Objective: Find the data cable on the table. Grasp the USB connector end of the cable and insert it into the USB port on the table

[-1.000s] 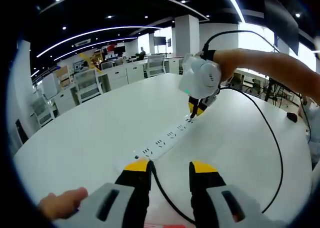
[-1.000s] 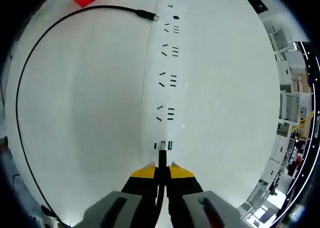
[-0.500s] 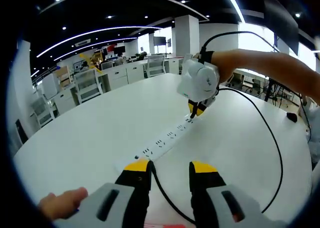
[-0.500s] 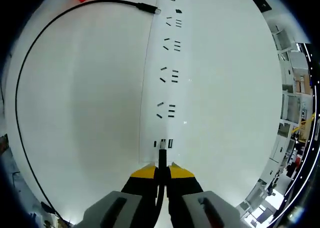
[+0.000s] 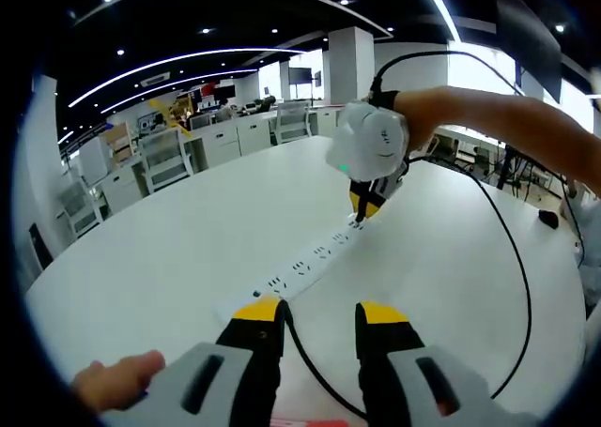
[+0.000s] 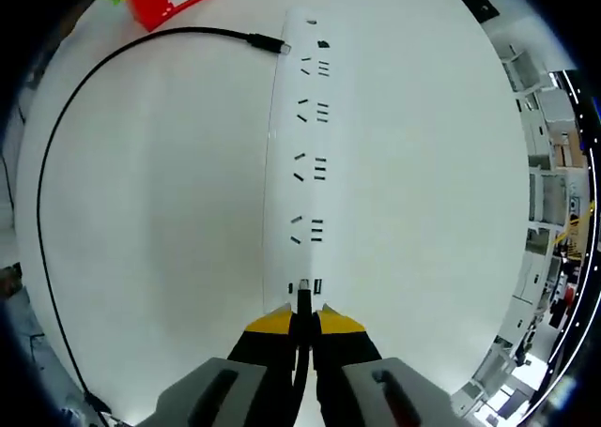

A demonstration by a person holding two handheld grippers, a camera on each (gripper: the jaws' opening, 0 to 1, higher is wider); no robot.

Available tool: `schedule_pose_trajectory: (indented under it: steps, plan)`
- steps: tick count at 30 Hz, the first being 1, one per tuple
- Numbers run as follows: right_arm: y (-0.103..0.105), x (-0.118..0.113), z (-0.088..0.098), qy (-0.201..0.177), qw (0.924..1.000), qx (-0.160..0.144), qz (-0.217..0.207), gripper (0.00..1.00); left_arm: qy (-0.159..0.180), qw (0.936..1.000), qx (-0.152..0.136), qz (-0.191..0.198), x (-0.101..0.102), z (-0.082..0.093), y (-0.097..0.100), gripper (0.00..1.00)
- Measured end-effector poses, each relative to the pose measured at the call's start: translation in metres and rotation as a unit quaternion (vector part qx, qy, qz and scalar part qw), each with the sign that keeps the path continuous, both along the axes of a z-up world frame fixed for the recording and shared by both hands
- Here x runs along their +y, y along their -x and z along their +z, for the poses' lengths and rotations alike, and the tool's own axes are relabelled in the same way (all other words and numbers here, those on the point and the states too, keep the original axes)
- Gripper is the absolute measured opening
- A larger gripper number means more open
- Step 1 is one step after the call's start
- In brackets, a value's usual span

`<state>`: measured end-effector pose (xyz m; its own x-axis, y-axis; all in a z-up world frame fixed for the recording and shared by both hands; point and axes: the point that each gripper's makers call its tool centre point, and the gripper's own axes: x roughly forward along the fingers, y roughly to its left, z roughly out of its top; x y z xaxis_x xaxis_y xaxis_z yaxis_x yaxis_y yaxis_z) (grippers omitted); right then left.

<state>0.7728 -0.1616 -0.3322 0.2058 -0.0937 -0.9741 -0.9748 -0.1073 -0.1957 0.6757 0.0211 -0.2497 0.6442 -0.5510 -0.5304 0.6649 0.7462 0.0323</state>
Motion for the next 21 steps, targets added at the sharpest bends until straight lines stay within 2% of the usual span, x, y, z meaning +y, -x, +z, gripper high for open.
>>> schedule_pose_trajectory:
  steps: [12, 21]
  plan:
    - [0.0043, 0.0019, 0.0003, -0.010, 0.9998, 0.014, -0.007, 0.09, 0.000, 1.0000, 0.000, 0.000, -0.0004, 0.0009, -0.0003, 0.31]
    - [0.0009, -0.0016, 0.0007, 0.011, 0.9999, 0.011, -0.002, 0.09, 0.000, 1.0000, 0.000, -0.001, -0.0004, 0.0016, -0.0012, 0.31]
